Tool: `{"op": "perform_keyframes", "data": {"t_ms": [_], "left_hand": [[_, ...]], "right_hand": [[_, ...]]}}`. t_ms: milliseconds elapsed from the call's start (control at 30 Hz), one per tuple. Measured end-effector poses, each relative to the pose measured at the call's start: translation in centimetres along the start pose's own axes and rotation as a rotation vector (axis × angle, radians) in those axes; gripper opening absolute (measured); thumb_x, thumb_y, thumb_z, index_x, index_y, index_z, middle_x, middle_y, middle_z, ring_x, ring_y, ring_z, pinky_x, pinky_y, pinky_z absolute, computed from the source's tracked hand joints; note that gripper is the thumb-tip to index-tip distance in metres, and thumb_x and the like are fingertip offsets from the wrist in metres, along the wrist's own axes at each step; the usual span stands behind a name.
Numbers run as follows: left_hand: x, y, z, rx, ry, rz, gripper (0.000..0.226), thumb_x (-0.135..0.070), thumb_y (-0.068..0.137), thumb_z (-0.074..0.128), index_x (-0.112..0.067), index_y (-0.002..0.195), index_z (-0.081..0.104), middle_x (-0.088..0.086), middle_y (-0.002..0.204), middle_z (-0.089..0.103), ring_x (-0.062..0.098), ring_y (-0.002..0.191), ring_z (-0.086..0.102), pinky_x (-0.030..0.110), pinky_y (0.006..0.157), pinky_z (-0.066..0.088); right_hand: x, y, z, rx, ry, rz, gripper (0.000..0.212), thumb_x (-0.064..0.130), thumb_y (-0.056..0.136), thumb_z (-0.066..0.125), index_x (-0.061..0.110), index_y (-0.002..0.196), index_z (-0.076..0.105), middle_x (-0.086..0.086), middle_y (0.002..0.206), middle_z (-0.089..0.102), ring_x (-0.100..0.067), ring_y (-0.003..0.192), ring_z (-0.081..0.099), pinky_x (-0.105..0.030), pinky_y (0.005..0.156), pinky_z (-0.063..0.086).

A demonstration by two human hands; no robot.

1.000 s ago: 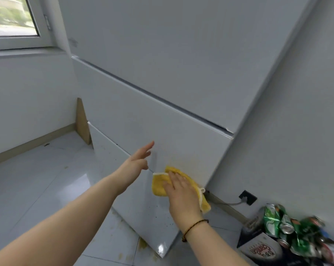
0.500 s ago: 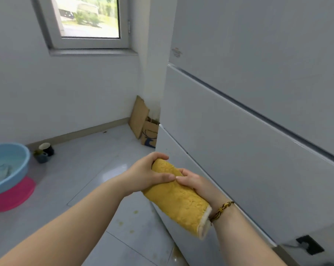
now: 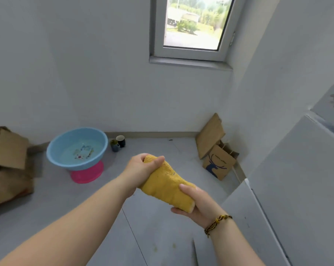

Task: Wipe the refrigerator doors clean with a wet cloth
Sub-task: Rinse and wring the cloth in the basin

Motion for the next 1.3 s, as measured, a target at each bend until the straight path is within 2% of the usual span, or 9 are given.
{"op": "perform_keyframes", "data": {"t_ms": [200,333,500,567,667,800,900,1133,1300], "left_hand": [[2.6,5.3,-8.4,-0.131,-0.356,-0.131,0.034,-0.026,0.087,0.057,-0.011,0.117,0.054,0.007,0.108,0.064,0.019,0.094,0.061,0.028,0.071,0.052],[4.2,8.5,-15.4,-0.262,-0.423,-0.117,0.031,-0.014,0.085,0.06,-0.012,0.115,0.052,0.004,0.104,0.064,0.018,0.092,0.061,0.028,0.073,0.05],[6.6,14.5,-25.7,-0.458,-0.386,-0.106,0.027,-0.023,0.087,0.057,-0.012,0.111,0.053,0.002,0.099,0.062,0.022,0.098,0.058,0.032,0.084,0.045],[7.5,18.0,-29.9,-0.481,-0.355,-0.127,0.024,-0.027,0.088,0.055,-0.015,0.109,0.051,0.004,0.102,0.06,0.021,0.097,0.057,0.03,0.08,0.046],[7.6,23.3,-35.6,-0.487,-0.271,-0.194,0.024,-0.033,0.091,0.05,-0.016,0.109,0.048,-0.001,0.094,0.055,0.014,0.083,0.054,0.018,0.054,0.049],[6.8,31.1,-40.9,-0.441,-0.172,-0.219,0.042,-0.038,0.091,0.048,-0.008,0.12,0.049,0.005,0.107,0.054,0.021,0.1,0.053,0.03,0.086,0.045],[8.2,35.6,-43.2,-0.433,-0.211,-0.256,0.044,-0.037,0.09,0.05,-0.008,0.123,0.048,0.008,0.117,0.055,0.022,0.105,0.053,0.033,0.088,0.045],[17.7,42.5,-50.7,-0.625,-0.192,-0.379,0.051,-0.033,0.09,0.052,-0.004,0.13,0.039,0.013,0.126,0.051,0.027,0.11,0.051,0.031,0.085,0.041],[29.1,47.3,-52.6,-0.603,-0.131,-0.542,0.047,-0.035,0.09,0.051,-0.002,0.123,0.047,0.014,0.126,0.053,0.028,0.11,0.051,0.032,0.09,0.04]], "right_hand": [[5.3,10.2,4.7,0.011,-0.039,-0.047,0.014,0.013,0.091,0.05,0.016,0.104,0.05,-0.006,0.098,0.058,-0.018,0.079,0.056,-0.025,0.057,0.048],[7.3,16.9,10.8,0.076,-0.073,-0.086,0.018,0.006,0.091,0.047,0.018,0.105,0.049,-0.006,0.1,0.056,-0.018,0.081,0.055,-0.025,0.057,0.046],[8.7,26.0,18.7,0.121,-0.152,-0.079,0.022,0.005,0.09,0.05,0.019,0.107,0.047,-0.002,0.098,0.057,-0.016,0.082,0.057,-0.023,0.056,0.048],[8.9,30.5,21.3,0.072,-0.153,-0.072,0.025,0.005,0.09,0.051,0.017,0.111,0.046,-0.002,0.098,0.056,-0.017,0.081,0.056,-0.025,0.055,0.047],[10.1,36.3,24.4,-0.038,-0.176,-0.081,0.021,0.007,0.089,0.054,0.01,0.11,0.051,-0.008,0.101,0.058,-0.019,0.082,0.057,-0.027,0.056,0.046],[12.3,42.9,27.4,-0.086,-0.177,-0.089,0.01,0.009,0.09,0.053,0.009,0.099,0.057,-0.011,0.099,0.062,-0.021,0.083,0.059,-0.027,0.058,0.047],[12.9,48.3,28.2,-0.133,-0.199,-0.053,0.016,0.011,0.09,0.053,0.008,0.105,0.056,-0.012,0.104,0.061,-0.022,0.086,0.058,-0.027,0.058,0.046],[7.7,62.9,32.1,-0.044,-0.37,0.105,0.017,0.017,0.09,0.055,0.016,0.106,0.051,-0.007,0.109,0.059,-0.023,0.097,0.058,-0.025,0.06,0.052],[-0.5,71.4,30.9,-0.109,-0.433,0.266,0.014,0.022,0.091,0.054,0.018,0.104,0.05,0.001,0.099,0.054,-0.021,0.095,0.052,-0.029,0.064,0.053]]}}
Point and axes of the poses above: each hand's wrist, its own y-axis towards the middle knuckle, its own z-axis out of the palm, x = y × z, the point moved 10 cm from there along y, towards the middle knuckle
